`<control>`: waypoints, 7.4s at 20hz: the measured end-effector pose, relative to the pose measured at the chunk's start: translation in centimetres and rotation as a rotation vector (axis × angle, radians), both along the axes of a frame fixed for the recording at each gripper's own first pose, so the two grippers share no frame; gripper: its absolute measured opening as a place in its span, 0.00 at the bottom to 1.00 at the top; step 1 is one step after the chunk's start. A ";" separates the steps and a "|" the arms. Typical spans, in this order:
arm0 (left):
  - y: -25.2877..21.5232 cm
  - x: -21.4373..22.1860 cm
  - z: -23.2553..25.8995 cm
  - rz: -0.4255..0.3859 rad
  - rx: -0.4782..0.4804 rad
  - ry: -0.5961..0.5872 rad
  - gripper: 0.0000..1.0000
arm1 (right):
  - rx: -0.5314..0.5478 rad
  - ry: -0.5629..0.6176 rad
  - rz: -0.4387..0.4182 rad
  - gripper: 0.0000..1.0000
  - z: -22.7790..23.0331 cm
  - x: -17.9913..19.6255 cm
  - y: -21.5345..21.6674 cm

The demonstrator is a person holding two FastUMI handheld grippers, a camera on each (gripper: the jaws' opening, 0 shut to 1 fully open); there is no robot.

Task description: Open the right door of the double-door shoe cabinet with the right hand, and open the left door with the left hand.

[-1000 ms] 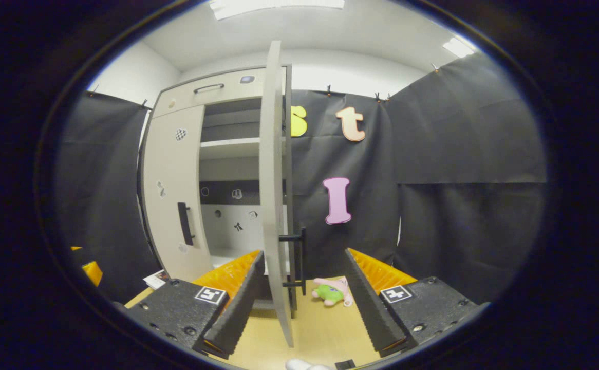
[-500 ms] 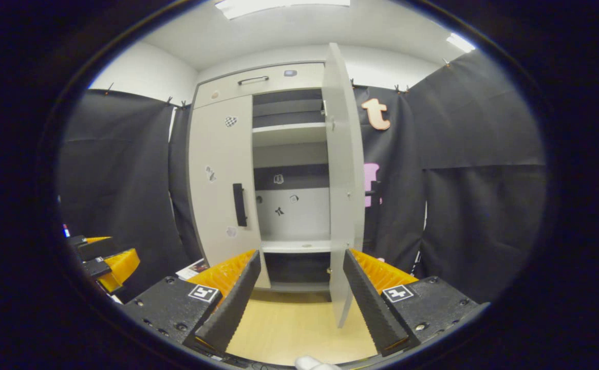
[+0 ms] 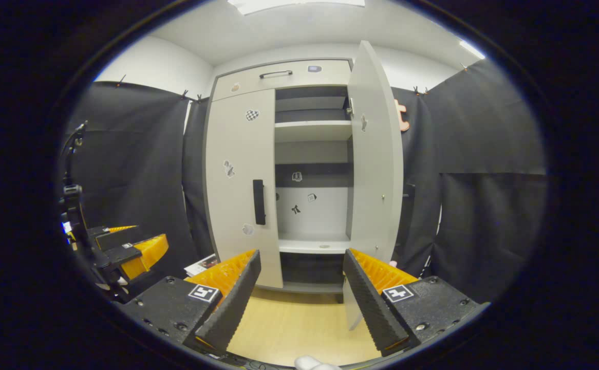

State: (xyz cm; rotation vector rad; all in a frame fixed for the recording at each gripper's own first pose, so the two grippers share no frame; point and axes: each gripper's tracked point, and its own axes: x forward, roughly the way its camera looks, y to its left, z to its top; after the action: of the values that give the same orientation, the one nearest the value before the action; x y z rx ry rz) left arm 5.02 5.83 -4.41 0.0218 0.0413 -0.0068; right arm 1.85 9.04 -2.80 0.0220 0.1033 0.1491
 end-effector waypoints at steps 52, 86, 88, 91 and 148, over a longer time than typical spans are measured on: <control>-10.4 21.8 -0.1 -0.151 -0.048 0.003 0.02 | -0.022 0.040 -0.024 1.00 0.5 -0.1 -2.8; 5.8 11.0 -1.7 0.007 -0.027 -0.019 0.00 | 0.002 0.061 0.125 1.00 -1.0 -2.2 3.9; 7.2 10.9 -1.9 0.022 -0.014 -0.015 0.00 | 0.003 0.065 0.132 1.00 -1.4 -2.3 4.1; 9.4 11.0 -2.0 0.035 -0.016 -0.023 0.00 | 0.007 0.069 0.133 1.00 -1.3 -2.3 4.3; -1.8 -7.0 1.7 -0.017 -0.014 -0.011 0.96 | 0.015 -0.025 -0.070 1.00 1.6 -3.3 -4.8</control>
State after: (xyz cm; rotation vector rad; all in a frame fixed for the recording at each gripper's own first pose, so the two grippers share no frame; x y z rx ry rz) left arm -1.97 4.00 -2.74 0.0083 0.0305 -0.0236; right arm -1.48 4.28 -1.19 0.0385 0.0767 0.0806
